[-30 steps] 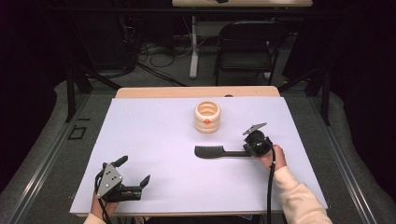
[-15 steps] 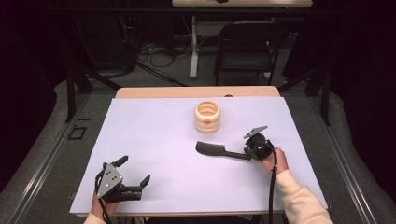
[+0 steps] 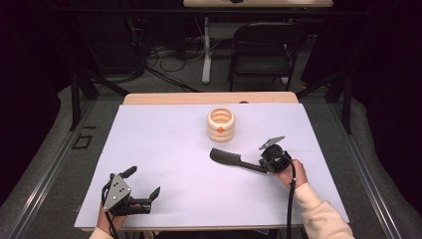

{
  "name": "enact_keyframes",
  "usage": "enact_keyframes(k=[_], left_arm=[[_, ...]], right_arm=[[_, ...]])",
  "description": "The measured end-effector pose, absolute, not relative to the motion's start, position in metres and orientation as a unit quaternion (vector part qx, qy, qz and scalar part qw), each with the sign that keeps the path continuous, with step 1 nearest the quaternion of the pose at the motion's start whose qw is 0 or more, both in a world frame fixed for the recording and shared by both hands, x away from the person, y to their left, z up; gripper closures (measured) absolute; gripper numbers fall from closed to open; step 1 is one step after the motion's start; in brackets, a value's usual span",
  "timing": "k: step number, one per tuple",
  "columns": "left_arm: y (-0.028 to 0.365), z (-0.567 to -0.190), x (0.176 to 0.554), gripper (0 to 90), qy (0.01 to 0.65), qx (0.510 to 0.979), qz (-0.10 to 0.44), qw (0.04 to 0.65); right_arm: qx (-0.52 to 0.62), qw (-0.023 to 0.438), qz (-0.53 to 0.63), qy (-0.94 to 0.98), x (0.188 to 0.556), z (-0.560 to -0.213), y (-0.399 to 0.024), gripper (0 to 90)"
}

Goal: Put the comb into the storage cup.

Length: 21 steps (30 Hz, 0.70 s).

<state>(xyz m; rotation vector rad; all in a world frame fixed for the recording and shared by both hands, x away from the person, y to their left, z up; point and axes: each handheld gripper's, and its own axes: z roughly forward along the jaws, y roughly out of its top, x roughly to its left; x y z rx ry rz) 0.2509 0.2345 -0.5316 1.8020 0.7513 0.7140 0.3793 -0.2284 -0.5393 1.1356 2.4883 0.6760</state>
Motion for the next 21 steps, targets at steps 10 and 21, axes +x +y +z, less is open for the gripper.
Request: enact_keyframes(k=[10,21], left_arm=[[0.2344,-0.5316,0.2512,0.2,0.312,0.748,0.295,0.507],[0.2343,-0.5317,0.2511,0.2,0.311,0.748,0.294,0.507]], right_arm=[[0.396,0.161,0.244,0.87,0.3775,-0.54,-0.2277,89.0],[0.392,0.159,0.241,0.874,0.3761,-0.538,-0.2264,86.9]])
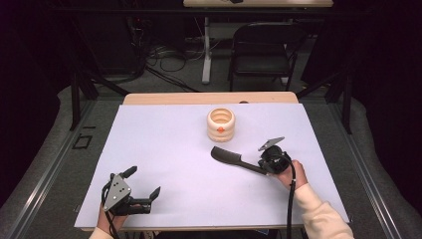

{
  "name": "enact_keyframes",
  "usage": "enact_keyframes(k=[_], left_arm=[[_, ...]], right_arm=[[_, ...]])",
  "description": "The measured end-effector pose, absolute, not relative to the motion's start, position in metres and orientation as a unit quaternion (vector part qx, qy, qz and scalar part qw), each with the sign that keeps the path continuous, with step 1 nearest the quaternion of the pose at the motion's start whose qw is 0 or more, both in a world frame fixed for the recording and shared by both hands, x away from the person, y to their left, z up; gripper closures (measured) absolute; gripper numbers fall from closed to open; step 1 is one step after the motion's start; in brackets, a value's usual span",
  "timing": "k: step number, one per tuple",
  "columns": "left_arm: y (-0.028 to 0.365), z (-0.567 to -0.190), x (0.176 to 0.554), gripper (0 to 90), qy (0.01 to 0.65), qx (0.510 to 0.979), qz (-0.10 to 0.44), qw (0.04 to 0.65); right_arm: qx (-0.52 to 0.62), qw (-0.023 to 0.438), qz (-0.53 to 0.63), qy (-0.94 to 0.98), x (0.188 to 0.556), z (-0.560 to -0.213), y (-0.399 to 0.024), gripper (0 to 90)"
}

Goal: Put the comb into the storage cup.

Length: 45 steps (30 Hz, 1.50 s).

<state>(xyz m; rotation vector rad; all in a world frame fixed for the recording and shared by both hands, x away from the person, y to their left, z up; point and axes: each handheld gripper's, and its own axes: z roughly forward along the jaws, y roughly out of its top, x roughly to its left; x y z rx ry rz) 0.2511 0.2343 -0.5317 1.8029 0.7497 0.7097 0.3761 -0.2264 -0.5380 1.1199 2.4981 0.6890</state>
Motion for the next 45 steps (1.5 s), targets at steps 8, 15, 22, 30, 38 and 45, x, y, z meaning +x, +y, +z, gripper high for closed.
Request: enact_keyframes(k=[8,15,22,30,38,45], left_arm=[[0.234,-0.532,0.251,0.3,0.311,0.748,0.294,0.507],[0.234,-0.531,0.251,0.2,0.31,0.748,0.295,0.507],[0.234,-0.532,0.251,0.2,0.309,0.748,0.295,0.507],[0.234,-0.532,0.251,0.2,0.309,0.749,0.295,0.506],[0.234,-0.532,0.251,0.3,0.308,0.75,0.294,0.506],[0.233,-0.532,0.251,0.2,0.307,0.752,0.294,0.505]], right_arm=[[0.386,0.174,0.24,0.874,0.377,-0.535,-0.23,77.9],[0.384,0.198,0.24,0.869,0.379,-0.527,-0.232,57.8],[0.382,0.214,0.25,0.864,0.378,-0.517,-0.235,42.0],[0.355,0.211,0.264,0.872,0.375,-0.508,-0.23,27.1],[0.339,0.201,0.264,0.88,0.375,-0.506,-0.223,16.2],[0.326,0.189,0.263,0.888,0.376,-0.505,-0.217,5.3]])
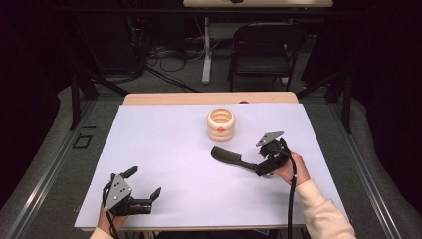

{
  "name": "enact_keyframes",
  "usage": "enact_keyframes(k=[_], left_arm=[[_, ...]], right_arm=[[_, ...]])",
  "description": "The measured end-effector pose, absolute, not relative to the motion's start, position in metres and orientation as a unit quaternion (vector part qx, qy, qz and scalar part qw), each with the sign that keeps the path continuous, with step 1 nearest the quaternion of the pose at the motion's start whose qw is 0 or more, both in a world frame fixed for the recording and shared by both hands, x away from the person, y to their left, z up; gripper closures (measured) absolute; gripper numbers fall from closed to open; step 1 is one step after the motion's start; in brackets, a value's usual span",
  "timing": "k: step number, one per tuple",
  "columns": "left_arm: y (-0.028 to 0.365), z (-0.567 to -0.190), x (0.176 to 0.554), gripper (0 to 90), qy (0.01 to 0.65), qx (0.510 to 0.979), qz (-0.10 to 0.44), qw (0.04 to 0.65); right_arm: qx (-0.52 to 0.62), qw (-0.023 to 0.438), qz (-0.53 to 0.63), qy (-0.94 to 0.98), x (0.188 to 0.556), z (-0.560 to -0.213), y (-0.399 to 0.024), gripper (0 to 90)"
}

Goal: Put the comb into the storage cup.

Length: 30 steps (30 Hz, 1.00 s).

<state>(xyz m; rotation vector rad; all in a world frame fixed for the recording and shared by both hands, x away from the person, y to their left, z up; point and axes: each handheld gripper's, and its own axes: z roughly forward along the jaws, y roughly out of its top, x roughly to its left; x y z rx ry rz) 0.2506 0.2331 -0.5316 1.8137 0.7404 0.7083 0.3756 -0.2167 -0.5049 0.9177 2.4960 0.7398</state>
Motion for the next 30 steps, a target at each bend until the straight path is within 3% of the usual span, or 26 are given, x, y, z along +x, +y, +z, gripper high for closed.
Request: enact_keyframes(k=[11,30], left_arm=[[0.233,-0.532,0.251,0.2,0.308,0.752,0.292,0.505],[0.233,-0.532,0.252,0.2,0.308,0.752,0.291,0.504]], right_arm=[[0.305,0.166,0.262,0.901,0.376,-0.505,-0.209,0.0],[0.283,0.148,0.25,0.914,0.374,-0.508,-0.195,0.0]])
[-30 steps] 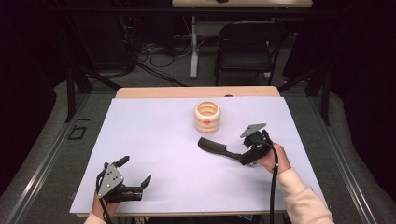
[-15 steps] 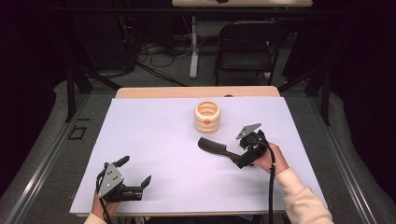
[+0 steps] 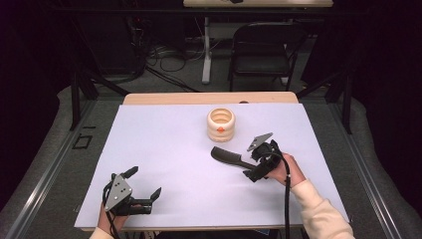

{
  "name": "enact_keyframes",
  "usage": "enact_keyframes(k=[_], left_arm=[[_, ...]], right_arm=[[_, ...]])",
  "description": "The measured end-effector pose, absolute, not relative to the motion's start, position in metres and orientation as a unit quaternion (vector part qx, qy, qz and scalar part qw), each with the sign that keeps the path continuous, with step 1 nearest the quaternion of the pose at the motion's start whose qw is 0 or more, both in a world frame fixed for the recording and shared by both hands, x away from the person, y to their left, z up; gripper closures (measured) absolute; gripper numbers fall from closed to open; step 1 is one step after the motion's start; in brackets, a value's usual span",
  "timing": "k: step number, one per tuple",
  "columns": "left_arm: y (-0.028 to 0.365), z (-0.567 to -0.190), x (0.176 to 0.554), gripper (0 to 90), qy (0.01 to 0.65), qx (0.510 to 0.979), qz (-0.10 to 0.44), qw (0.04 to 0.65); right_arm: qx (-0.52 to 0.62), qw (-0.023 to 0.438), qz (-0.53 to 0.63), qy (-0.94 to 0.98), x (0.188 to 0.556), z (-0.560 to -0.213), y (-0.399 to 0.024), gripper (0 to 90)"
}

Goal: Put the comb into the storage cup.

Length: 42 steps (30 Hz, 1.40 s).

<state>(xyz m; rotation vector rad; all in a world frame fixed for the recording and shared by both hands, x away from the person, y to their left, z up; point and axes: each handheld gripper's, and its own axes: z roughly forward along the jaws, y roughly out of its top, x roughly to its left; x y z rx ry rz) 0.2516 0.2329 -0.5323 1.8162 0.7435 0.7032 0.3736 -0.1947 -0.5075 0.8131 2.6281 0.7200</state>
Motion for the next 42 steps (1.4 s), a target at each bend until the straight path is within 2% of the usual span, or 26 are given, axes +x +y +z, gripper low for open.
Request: enact_keyframes(k=[16,31,42], left_arm=[[0.232,-0.533,0.252,0.2,0.306,0.753,0.291,0.504],[0.232,-0.533,0.252,0.2,0.308,0.752,0.291,0.505],[0.232,-0.533,0.252,0.2,0.307,0.754,0.289,0.504]], right_arm=[[0.256,0.137,0.232,0.929,0.372,-0.506,-0.175,1.3],[0.235,0.14,0.181,0.945,0.377,-0.513,-0.163,45.2],[0.226,0.128,0.157,0.953,0.388,-0.518,-0.157,57.8]])
